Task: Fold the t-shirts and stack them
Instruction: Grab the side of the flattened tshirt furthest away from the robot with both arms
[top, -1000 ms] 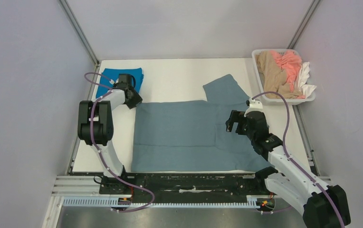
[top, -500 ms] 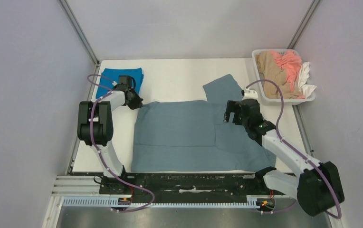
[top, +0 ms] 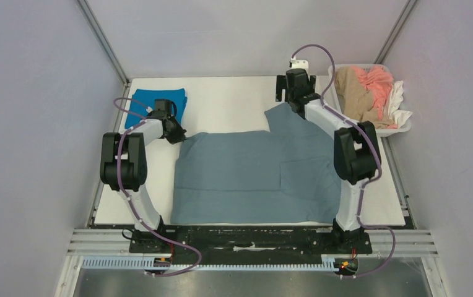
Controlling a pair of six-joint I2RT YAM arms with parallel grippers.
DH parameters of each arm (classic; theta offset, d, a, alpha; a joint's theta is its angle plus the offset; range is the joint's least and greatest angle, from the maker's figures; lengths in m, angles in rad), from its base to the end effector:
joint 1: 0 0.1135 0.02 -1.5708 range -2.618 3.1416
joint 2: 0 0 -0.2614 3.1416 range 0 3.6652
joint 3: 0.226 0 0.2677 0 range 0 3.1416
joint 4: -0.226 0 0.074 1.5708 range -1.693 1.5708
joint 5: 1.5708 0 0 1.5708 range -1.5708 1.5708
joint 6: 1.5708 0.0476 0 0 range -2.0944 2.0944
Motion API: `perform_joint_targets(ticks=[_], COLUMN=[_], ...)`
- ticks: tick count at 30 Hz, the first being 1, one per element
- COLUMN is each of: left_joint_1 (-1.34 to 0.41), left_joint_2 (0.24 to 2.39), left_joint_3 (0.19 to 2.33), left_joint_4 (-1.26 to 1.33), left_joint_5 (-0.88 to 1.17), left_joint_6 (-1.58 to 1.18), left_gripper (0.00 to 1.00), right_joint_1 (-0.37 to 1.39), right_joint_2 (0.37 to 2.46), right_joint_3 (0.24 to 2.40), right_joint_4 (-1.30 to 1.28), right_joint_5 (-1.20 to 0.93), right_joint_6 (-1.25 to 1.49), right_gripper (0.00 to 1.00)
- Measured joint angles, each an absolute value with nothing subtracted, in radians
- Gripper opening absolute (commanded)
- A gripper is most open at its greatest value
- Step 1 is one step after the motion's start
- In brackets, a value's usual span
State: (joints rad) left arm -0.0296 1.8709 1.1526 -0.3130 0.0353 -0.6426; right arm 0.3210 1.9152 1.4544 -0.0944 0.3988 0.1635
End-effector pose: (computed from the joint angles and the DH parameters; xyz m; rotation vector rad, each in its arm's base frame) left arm 0.3954 -0.0134 0.1324 -0.7811 2.5107 -0.2836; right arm 0.4507 0.1304 0.2351 0.0691 2.0794 -0.1296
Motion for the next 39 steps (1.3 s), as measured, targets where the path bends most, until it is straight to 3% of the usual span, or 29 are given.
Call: perform_joint_targets(ticks=[5,10,16,21,26,28,36,37,39], left_joint_1=[-0.030,-0.030,-0.030,-0.030,-0.030,-0.030,-0.031,-0.031,-0.032], left_joint_2=[1.863,1.844,1.832,1.827,1.819,1.816,1.812,1.812,1.812], left_joint_3=[1.146,1.127,1.118,1.116,1.110,1.110,1.110,1.110,1.111], left_joint_4=[-0.318,-0.331,-0.344,-0.351,-0.361,-0.364,-0.365,-0.365,-0.366], left_joint_5=[0.030,0.013,0.001,0.000,-0.001,-0.002,-0.017,-0.018,-0.023], left_joint_6=[-0.643,-0.643,-0.643,-0.643,-0.643,-0.643,-0.643,-0.643,-0.643], left_gripper=[0.02,0.02,0.02,0.02,0.02,0.02,0.02,0.02,0.02], right_joint_1=[0.286,0.264,0.251,0.251,0.250,0.250,0.249,0.248,0.243], right_joint_2=[2.193,2.351,2.406,2.379,2.358,2.342,2.321,2.321,2.321], right_joint_3=[1.727,1.862,1.863,1.797,1.768,1.741,1.706,1.706,1.706], right_joint_4=[-0.090,-0.087,-0.106,-0.087,-0.099,-0.101,-0.106,-0.105,-0.100], right_joint_5=[0.402,0.401,0.401,0.402,0.402,0.402,0.392,0.388,0.373], right_joint_6=[0.128,0.094,0.077,0.091,0.123,0.138,0.180,0.184,0.189], right_gripper=[0.98,0.97,0.91,0.81,0.62,0.44,0.09,0.01,0.00])
